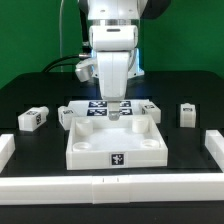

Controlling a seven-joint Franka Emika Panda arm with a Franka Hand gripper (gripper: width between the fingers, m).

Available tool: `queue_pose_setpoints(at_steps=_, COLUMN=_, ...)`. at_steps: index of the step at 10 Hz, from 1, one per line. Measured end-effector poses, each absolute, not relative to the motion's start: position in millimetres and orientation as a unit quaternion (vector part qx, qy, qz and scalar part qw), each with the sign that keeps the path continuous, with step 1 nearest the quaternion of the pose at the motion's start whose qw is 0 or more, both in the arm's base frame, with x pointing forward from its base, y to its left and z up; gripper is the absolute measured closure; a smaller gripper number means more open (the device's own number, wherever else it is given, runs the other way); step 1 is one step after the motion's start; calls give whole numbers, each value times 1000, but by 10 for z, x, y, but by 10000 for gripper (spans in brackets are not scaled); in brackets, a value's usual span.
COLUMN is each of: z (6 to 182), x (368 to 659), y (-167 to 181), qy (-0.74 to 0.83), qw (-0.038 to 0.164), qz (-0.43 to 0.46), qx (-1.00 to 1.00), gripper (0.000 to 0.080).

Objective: Assemble one leg

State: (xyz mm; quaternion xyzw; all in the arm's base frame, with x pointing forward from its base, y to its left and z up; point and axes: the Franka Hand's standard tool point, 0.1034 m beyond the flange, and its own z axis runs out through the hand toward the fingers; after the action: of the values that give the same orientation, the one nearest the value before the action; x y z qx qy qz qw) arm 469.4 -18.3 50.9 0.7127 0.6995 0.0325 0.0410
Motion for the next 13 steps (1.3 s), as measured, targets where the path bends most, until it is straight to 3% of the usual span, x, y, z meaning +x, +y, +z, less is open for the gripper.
queue_pose_setpoints(at_steps=13, z=470, x=4660, y=-311, qy=704, qw=35, qz=24, qx=709, gripper=150)
